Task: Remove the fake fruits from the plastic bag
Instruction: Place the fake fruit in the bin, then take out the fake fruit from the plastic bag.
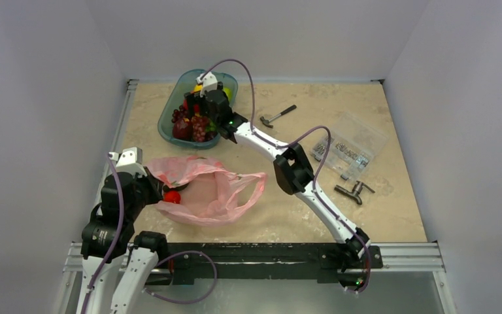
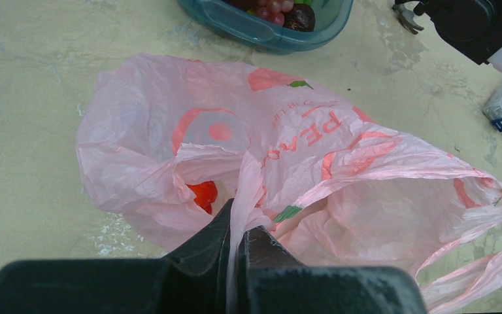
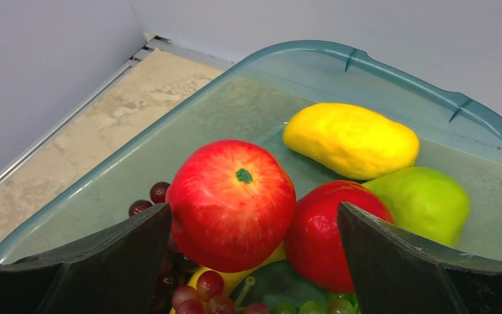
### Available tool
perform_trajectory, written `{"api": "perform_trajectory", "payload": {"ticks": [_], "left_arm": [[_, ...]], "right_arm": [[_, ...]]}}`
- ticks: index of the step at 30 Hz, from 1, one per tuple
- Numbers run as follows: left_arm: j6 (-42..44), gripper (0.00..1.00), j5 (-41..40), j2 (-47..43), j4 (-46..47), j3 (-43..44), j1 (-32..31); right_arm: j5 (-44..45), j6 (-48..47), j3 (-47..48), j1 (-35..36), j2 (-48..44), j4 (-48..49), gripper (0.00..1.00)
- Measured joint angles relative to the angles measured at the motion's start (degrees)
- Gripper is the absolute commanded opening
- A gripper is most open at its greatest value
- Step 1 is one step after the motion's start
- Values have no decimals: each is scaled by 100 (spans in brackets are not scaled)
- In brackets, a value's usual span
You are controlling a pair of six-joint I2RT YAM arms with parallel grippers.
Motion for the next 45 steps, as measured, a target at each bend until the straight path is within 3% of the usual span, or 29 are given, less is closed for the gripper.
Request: {"api": "perform_trajectory", "payload": {"ticks": [5, 11, 23, 26, 31, 35, 40, 45], "left_arm": [[0, 0, 0, -2, 0, 0, 0], [0, 0, 0, -2, 0, 0, 0], [0, 0, 4, 11, 2, -2, 0], [0, 0, 15, 48, 2, -2, 0], [0, 0, 15, 90, 2, -2, 9], [-2, 0, 2, 111, 2, -2, 15], [-4, 0, -37, 114, 0, -2, 33], [-4, 0, -63, 114, 0, -2, 39]], "right_arm": [[7, -50, -339, 4, -400, -254, 99], [2, 136, -1010, 37, -1740, -769, 99], [-636, 901, -4850, 83, -5484, -946, 97], [-767, 940, -5558, 232, -5984, -1082, 87], [-741, 831, -6314, 1019, -6599, -1217, 47], [-743, 721, -6889, 1847, -6937, -828, 26], [-625, 623, -7353, 2778, -6763, -319, 19], [-433, 588, -7405, 2894, -5904, -42, 19]]}}
